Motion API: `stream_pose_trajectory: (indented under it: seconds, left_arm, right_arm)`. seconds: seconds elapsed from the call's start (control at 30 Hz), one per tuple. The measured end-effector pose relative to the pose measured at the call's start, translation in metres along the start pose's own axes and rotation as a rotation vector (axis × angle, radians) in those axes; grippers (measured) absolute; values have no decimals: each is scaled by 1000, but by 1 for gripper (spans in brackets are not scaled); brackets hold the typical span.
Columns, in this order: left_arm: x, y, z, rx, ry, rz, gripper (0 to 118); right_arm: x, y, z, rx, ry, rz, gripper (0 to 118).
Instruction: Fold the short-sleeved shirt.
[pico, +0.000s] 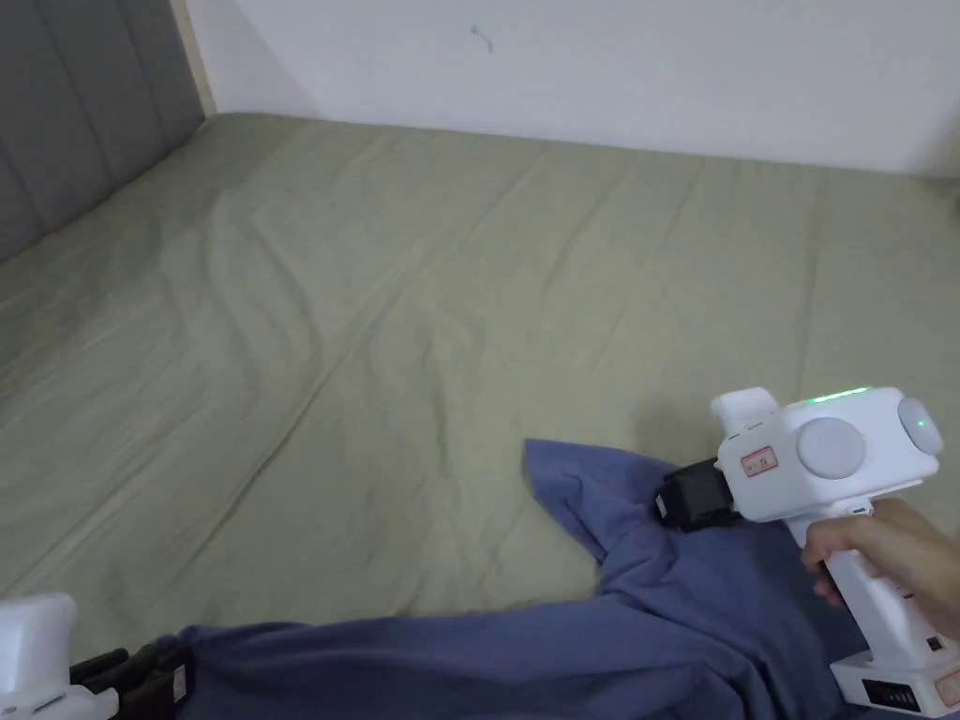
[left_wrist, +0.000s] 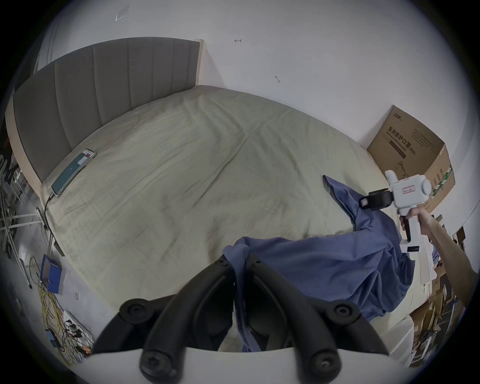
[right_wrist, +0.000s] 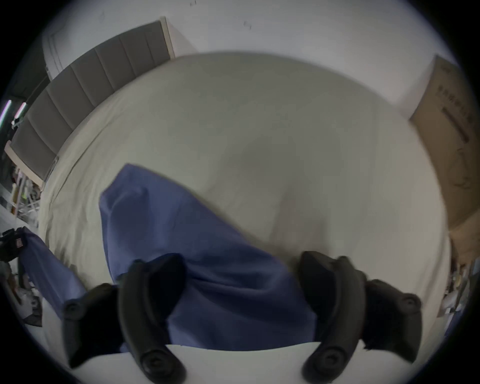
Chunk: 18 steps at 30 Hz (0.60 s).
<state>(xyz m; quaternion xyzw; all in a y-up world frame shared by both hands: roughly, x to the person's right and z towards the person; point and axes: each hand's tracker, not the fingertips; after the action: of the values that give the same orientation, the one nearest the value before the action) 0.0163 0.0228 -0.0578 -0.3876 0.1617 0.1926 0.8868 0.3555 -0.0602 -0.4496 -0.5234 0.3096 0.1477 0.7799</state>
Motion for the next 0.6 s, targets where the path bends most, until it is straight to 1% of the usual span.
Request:
stream_pose_trajectory:
  seconds: [0.03, 0.07, 0.1, 0.13, 0.17, 0.2, 0.23, 0.27, 0.3, 0.33, 0.37, 0.47, 0.5, 0.57, 0.6]
  left_arm:
    - [-1, -1, -1, 0, 1, -1, 6]
    - [0, 0, -1, -5, 6, 0, 6]
    - [0, 0, 0, -6, 8, 4, 6]
    - [1, 0, 1, -2, 6, 2, 6]
    - [2, 0, 3, 3, 11, 2, 6]
    - [3, 1, 6, 11, 16, 3, 6]
    - [5, 1, 8, 24, 15, 0, 6]
    - [7, 3, 12, 30, 20, 5, 5]
    - [7, 5, 17, 30, 22, 12, 5]
    - [8, 6, 22, 42, 18, 8, 5]
    - [10, 7, 27, 62, 17, -10, 5]
    - [14, 15, 46, 89, 32, -45, 5]
    - [14, 19, 54, 99, 18, -43, 5]
    - [14, 28, 69, 151, 18, -13, 5]
    - [15, 34, 77, 177, 24, -13, 5]
  right_arm:
    - [-5, -2, -4, 12, -66, 14, 94]
    - [-9, -2, 2, 43, -69, 35, 91]
    - [-11, -2, 6, 35, -80, 37, 82]
    - [-15, -2, 13, 37, -79, 32, 61]
    - [-19, -4, 19, 42, -82, 53, 38]
    - [-24, -5, 23, 46, -108, 103, 6]
    - [-27, -7, 26, 46, -100, 128, 5]
    - [-31, -9, 27, 43, -92, 103, 5]
    - [-33, -10, 28, 37, -114, 96, 5]
    - [-33, -11, 30, 33, -105, 104, 5]
    - [-34, -11, 36, 51, -131, 90, 5]
    - [-27, -9, 70, 130, -82, -37, 5]
    - [-22, -8, 90, 173, -63, -61, 5]
    - [-14, -3, 130, 241, -79, -79, 5]
    - [-10, -2, 156, 286, -85, -68, 5]
